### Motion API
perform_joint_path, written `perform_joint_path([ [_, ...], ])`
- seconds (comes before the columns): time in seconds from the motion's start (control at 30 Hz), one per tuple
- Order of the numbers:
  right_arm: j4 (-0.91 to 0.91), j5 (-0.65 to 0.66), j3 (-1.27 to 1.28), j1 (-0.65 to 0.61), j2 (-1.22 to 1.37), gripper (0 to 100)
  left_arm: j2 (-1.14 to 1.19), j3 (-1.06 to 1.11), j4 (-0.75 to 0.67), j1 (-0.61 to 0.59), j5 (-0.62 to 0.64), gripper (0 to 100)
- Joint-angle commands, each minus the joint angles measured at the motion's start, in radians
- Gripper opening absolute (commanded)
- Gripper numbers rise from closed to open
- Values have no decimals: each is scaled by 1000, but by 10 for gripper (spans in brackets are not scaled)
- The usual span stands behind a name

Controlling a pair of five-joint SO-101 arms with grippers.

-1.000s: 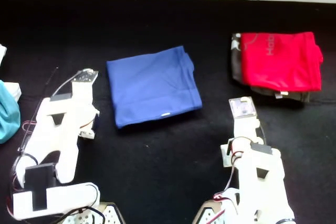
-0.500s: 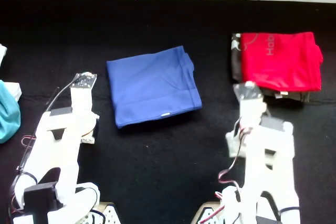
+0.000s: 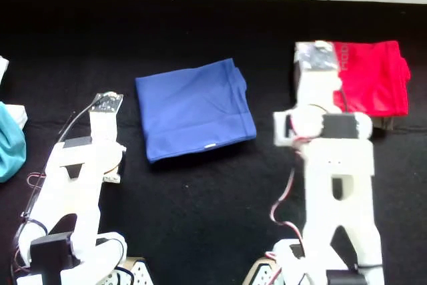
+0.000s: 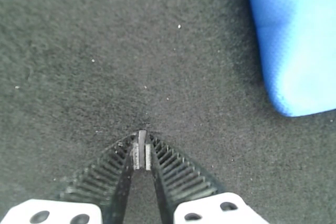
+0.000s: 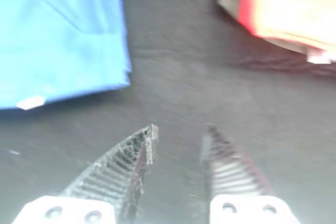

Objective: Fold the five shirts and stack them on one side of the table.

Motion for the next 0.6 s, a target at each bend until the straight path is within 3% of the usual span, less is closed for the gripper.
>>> perform_joint_path([
  [0.0,-30,-107,-128,-82,156,191,-4,1,-35,-15,-11,10],
  [0.27,97,-172,-619,-196,645,228,-4,1,-35,-15,-11,10],
  [0.4,166,-172,-865,-245,834,295,-4,1,-35,-15,-11,10],
  [0.57,179,-242,-1099,-294,1024,296,-4,1,-40,-15,-11,10],
])
